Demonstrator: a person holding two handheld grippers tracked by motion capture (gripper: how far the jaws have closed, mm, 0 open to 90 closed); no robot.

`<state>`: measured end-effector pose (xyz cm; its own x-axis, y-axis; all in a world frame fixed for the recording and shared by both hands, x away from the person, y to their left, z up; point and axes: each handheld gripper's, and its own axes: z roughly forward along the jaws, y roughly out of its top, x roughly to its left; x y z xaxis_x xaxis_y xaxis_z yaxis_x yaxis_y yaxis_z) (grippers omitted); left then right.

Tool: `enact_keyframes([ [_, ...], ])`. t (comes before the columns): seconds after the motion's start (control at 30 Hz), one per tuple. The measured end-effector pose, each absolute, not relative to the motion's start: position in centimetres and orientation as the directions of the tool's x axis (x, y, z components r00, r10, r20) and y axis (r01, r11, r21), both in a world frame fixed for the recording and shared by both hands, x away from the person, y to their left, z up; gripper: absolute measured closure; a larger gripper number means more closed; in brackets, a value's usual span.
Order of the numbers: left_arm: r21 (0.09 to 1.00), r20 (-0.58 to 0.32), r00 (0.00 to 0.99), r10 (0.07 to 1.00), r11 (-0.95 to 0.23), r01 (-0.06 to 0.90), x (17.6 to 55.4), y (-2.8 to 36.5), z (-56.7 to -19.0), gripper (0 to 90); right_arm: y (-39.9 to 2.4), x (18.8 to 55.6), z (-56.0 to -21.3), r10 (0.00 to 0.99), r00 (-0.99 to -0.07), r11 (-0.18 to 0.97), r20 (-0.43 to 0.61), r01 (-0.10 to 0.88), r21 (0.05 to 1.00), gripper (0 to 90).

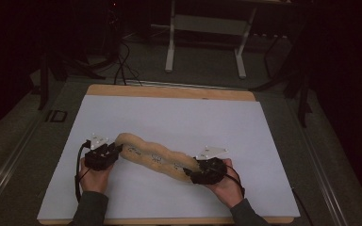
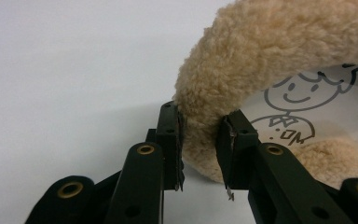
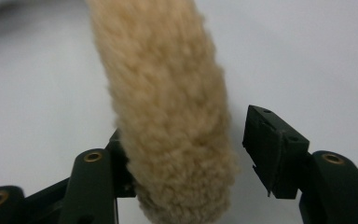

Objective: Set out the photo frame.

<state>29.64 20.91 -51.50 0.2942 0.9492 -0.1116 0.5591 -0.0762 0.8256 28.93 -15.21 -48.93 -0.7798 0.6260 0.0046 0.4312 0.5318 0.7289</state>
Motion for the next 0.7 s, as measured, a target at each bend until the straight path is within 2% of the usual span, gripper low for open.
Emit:
enact_keyframes([
  [0.13,0.825,-0.109,0.287,0.952,-0.074,0.56,29.5,20.8,-51.5,73.1,-15.6,29.1,-49.1,0.647,-0.761,0.511,0.037,0.47,0.72,41.3],
  [0.17,0.824,-0.11,0.282,0.953,-0.071,0.562,29.3,20.8,-51.4,73.0,-15.7,29.1,-49.1,0.658,-0.751,0.498,0.05,0.484,0.719,47.7],
  [0.2,0.824,-0.11,0.282,0.953,-0.071,0.562,29.3,20.8,-51.4,73.0,-15.7,29.1,-49.1,0.658,-0.751,0.498,0.05,0.484,0.719,47.7],
  [0.23,0.821,-0.111,0.273,0.955,-0.067,0.568,29.0,20.7,-51.3,73.0,-15.8,29.2,-49.1,0.669,-0.742,0.487,0.05,0.488,0.724,52.5],
  [0.47,0.815,-0.127,0.262,0.957,-0.05,0.577,28.0,20.7,-51.2,72.5,-16.2,29.6,-49.1,0.716,-0.696,0.443,0.055,0.514,0.735,51.8],
  [0.53,0.814,-0.134,0.259,0.957,-0.043,0.579,27.8,20.7,-51.3,72.5,-16.4,29.7,-49.0,0.724,-0.688,0.436,0.057,0.519,0.735,54.1],
  [0.57,0.813,-0.142,0.262,0.955,-0.038,0.581,27.6,20.8,-51.2,72.5,-16.5,29.7,-49.0,0.729,-0.681,0.424,0.065,0.525,0.739,61.0],
  [0.7,0.819,-0.132,0.265,0.955,-0.046,0.572,27.4,20.5,-51.1,72.7,-16.6,29.6,-48.8,0.733,-0.68,0.439,0.027,0.503,0.744,64.3],
])
